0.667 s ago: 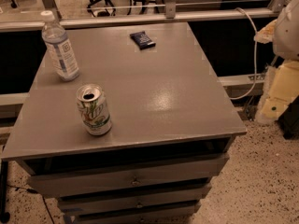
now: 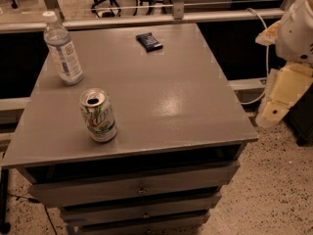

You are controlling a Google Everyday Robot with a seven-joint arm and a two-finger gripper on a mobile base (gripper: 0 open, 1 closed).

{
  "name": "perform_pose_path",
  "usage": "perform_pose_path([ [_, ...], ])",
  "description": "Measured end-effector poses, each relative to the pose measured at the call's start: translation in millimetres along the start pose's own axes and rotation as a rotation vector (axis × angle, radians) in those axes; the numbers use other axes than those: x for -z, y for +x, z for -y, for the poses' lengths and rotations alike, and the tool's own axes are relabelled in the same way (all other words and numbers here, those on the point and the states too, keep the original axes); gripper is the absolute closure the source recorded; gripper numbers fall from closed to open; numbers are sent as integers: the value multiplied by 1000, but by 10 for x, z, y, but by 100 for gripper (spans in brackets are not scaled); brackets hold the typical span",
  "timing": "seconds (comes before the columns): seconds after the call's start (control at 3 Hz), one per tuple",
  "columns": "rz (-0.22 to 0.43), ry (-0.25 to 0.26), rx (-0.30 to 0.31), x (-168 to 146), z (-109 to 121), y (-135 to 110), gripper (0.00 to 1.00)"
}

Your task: Pick blue plastic bottle

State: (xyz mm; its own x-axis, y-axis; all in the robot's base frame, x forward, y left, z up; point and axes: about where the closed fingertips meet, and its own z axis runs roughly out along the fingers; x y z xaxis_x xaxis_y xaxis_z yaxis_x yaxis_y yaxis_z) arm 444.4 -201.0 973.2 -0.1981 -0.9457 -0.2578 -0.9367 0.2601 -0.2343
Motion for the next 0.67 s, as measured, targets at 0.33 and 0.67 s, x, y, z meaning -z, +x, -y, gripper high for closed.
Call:
perform_pose_path([
  [0.33,176,-23,58,-227,155,-594,0],
  [0.67,403,-28,140,-346,332,-1464,0],
])
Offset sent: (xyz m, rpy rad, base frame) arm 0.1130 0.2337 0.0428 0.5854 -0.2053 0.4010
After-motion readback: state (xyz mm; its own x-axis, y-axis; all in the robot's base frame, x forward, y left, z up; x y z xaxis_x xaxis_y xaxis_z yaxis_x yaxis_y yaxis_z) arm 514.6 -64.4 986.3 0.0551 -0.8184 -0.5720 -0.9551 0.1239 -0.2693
